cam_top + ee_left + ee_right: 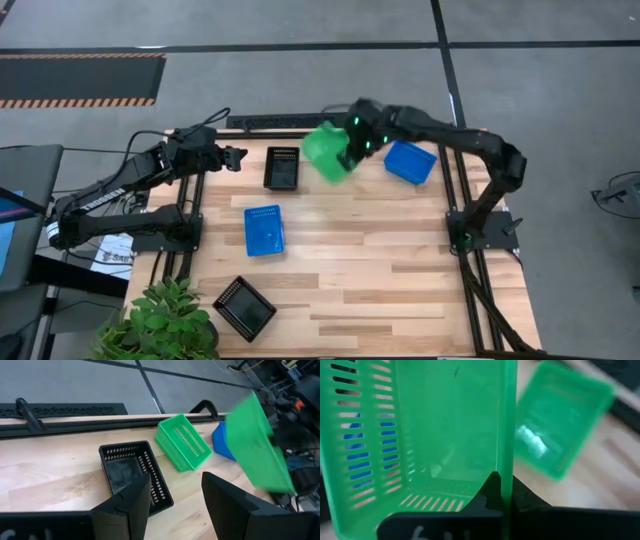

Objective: Stack baskets by color
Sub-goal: Stack the green bin on the stacked green bin

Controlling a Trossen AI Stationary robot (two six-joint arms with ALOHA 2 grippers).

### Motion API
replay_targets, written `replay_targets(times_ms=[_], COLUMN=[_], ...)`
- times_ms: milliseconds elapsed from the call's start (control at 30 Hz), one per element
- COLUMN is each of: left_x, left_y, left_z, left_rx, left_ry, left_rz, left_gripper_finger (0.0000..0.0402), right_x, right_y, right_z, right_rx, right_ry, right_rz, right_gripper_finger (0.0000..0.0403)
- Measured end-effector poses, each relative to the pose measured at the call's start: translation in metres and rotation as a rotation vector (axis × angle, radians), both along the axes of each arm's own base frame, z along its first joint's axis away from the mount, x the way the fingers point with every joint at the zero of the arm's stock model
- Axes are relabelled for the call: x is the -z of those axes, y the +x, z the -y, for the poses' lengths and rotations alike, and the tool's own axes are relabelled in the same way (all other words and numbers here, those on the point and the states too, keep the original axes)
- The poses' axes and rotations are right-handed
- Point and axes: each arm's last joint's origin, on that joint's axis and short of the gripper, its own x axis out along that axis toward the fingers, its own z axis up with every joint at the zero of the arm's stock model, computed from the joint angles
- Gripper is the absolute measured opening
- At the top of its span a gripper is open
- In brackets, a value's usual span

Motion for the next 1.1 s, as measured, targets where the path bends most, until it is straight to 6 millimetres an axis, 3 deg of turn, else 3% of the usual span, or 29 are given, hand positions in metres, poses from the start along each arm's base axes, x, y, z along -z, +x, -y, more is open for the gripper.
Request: replay_targets(times_ms=[233, 433, 633, 833, 1100], left_x=[0.0, 0.0, 0.0, 0.0, 0.0], left_y=[0.0, 0.0, -0.001, -0.001, -0.001], left_z=[0.0, 0.0, -0.001, -0.001, -0.001], left_rx=[0.007, 0.008, -0.045, -0.072, -0.084], left_ry=[0.019, 0.021, -0.014, -0.003, -0.011], left_rz=[-0.018, -0.02, 0.012, 0.009, 0.016], left_gripper_finger=[0.0165, 0.0165, 0.0165, 0.0165, 0.0165], right_x=[0.037, 0.07, 0.073, 0.077, 0.077], right_y=[0.002, 0.005, -0.007, -0.022, -0.014], right_z=[0.061, 0.084, 0.104, 0.111, 0.102], right_rx=[0.206, 0.257, 0.302, 0.322, 0.289], right_ry=[0.067, 0.147, 0.142, 0.174, 0.16], right_rz=[-0.002, -0.044, -0.044, -0.112, -0.116], right_gripper_finger=[0.0003, 0.0003, 0.0003, 0.0003, 0.0006])
